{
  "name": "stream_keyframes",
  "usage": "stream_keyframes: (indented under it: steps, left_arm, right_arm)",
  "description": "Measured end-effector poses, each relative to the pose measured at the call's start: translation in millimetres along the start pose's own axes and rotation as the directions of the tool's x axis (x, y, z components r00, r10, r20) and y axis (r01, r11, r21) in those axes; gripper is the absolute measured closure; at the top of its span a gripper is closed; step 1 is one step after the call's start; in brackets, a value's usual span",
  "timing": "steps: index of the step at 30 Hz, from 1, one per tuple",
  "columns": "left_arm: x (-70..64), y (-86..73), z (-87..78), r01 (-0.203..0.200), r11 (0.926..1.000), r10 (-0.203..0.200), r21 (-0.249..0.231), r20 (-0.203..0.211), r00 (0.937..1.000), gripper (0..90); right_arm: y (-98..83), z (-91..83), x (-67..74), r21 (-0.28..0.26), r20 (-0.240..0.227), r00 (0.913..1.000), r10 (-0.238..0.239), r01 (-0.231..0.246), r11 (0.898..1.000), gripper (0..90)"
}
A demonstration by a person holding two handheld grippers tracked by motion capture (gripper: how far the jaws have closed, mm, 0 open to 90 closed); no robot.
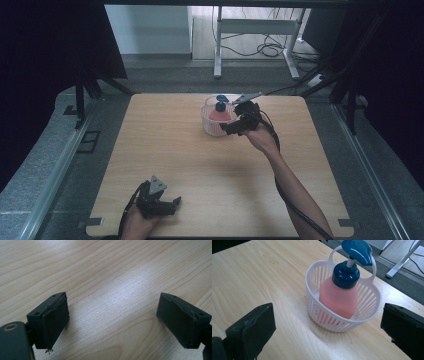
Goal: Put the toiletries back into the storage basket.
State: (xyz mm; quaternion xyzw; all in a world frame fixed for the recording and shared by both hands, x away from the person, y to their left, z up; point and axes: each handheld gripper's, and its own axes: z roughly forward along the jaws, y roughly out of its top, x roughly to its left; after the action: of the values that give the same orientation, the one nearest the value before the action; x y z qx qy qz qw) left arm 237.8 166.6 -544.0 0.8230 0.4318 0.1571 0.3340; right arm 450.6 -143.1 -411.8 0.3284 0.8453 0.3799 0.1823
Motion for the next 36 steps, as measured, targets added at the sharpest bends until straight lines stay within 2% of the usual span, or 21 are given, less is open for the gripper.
stream_keyframes:
  steps: [26, 36]
  left_arm:
    - [-0.1, 0.1, 0.1, 0.001, 1.0, -0.001, -0.002, 0.001, 1.0, 10.2]
    - [-0.2, 0.1, 0.1, 0.002, 1.0, -0.002, -0.001, 0.0, 1.0, 10.2]
  right_arm:
    - [-37.6, -29.5, 10.9, 0.007, -0.019, 0.9996, -0.02, 0.021, 1.0, 0.0]
    - [-50.3, -37.8, 18.9, 0.002, -0.047, 0.9986, -0.025, 0.025, 1.0, 0.0]
